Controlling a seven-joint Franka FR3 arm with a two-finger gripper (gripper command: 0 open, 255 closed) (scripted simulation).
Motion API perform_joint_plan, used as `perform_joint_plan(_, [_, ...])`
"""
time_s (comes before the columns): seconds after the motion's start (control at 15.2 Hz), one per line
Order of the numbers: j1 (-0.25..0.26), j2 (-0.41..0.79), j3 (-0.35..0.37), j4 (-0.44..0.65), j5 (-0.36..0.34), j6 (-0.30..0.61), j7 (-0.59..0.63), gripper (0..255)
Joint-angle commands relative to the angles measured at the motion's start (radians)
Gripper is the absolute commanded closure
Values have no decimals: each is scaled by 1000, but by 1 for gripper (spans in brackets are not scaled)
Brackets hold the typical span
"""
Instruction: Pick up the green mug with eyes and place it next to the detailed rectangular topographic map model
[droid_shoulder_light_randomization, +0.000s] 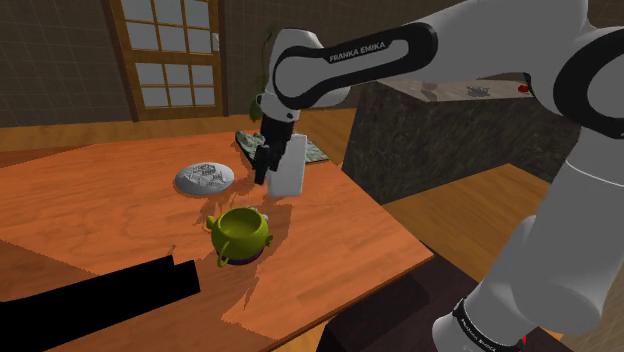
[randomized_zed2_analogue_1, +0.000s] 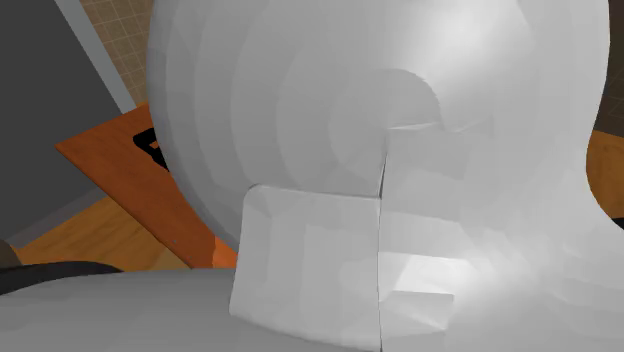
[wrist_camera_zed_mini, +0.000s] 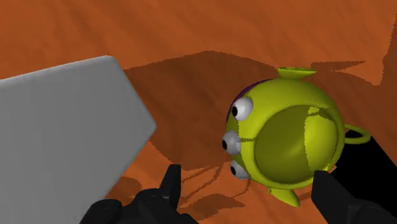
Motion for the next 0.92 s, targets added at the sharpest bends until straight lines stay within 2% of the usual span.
perform_joint_plan(0.0, [13, 72, 13, 55, 7, 7, -10, 0])
perform_joint_plan(0.66, [85, 424, 70, 389, 14, -29, -47, 0])
perform_joint_plan(0.86, [92, 439, 71, 374, 13, 3, -47, 0])
